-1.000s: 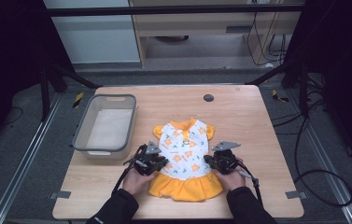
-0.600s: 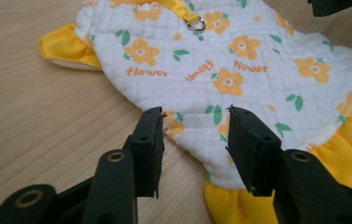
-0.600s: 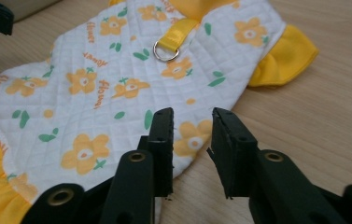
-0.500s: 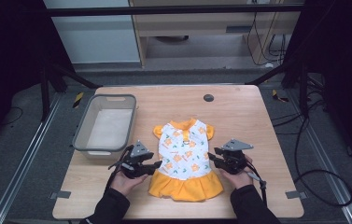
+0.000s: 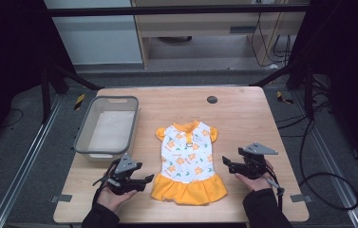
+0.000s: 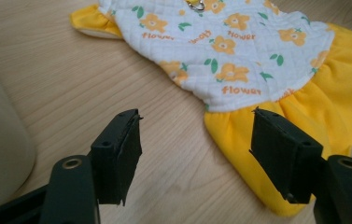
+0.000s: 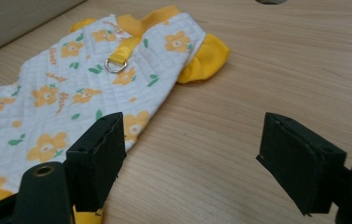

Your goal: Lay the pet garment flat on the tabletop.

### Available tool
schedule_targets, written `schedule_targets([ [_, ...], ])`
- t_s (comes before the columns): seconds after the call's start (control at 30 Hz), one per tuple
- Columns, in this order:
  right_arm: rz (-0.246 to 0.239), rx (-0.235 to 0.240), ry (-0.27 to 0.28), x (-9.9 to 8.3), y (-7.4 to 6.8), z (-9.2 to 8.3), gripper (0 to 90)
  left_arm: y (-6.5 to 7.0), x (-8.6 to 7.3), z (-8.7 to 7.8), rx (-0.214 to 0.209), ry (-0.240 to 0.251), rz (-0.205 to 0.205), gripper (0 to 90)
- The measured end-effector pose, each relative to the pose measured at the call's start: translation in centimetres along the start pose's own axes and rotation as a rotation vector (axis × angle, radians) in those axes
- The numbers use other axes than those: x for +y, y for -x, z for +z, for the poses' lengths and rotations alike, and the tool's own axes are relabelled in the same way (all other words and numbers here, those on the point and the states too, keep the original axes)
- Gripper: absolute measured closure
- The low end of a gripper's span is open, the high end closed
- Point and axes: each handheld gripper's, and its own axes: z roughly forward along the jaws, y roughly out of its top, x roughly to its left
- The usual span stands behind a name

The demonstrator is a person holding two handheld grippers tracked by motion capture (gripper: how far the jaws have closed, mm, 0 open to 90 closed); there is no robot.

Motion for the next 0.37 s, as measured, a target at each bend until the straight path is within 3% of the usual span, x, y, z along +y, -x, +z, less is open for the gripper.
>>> schedule_targets([
  [0.37,-0.002,-0.029,-0.004,-1.2,1.0,-1.4,16.5,-1.6,-2.4,-2.3,0.035,-0.018,-0.053,29.4],
])
